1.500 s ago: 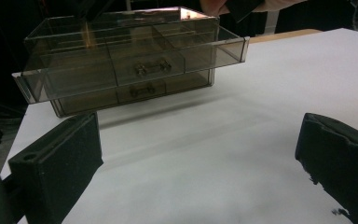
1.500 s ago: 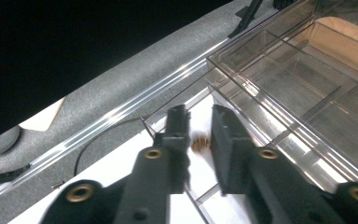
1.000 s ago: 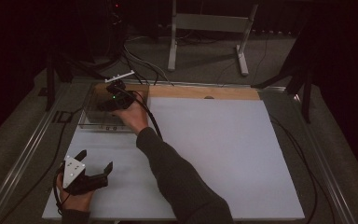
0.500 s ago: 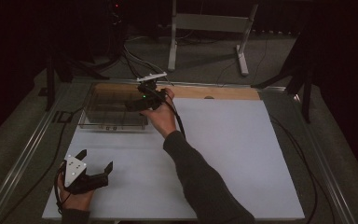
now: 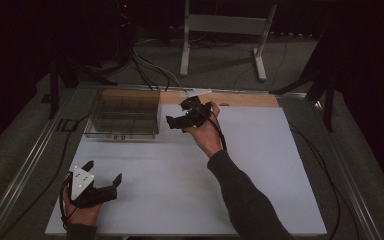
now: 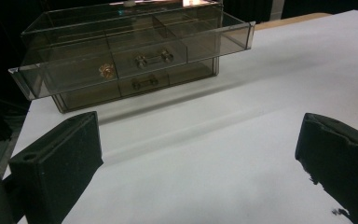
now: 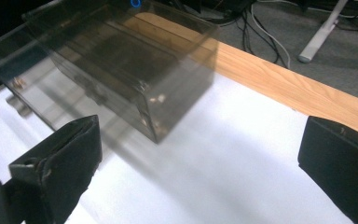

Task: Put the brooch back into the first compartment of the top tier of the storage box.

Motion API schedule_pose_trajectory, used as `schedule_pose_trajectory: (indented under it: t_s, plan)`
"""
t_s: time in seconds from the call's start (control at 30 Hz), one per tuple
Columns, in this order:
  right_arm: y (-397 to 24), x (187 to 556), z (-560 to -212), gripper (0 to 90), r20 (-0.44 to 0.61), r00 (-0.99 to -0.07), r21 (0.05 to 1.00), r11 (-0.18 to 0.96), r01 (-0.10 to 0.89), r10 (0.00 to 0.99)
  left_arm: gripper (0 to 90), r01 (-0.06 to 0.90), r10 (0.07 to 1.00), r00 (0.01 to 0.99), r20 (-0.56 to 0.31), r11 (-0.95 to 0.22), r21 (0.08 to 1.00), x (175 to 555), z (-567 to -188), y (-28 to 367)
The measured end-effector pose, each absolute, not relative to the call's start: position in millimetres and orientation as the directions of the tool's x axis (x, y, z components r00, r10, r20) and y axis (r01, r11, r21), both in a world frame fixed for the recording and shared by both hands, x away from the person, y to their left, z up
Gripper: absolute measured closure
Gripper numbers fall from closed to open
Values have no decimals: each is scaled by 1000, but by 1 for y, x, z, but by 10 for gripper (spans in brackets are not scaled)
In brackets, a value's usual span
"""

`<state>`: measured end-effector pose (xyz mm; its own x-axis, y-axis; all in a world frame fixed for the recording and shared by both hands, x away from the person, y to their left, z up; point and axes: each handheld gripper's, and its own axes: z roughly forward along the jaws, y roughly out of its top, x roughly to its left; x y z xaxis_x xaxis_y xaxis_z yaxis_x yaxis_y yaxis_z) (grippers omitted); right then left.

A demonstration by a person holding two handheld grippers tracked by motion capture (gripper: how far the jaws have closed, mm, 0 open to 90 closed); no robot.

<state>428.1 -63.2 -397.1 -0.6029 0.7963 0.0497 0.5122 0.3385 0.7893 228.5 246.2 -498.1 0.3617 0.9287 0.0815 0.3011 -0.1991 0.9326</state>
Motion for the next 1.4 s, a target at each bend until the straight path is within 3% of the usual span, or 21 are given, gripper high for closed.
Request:
schedule_pose_trajectory:
  t_s: [0.47,1.27,1.4]
  plan:
    - [-149,408,-407,0,66,-513,806,257,533,856,11,307,937,342,77,-189,933,229,-498,250]
    - [-215,341,-427,0,-12,-464,839,261,477,886,10,299,940,339,48,-156,942,236,-490,258]
    - [-226,319,-438,0,-72,-446,862,281,423,892,10,291,943,331,40,-142,946,238,-485,260]
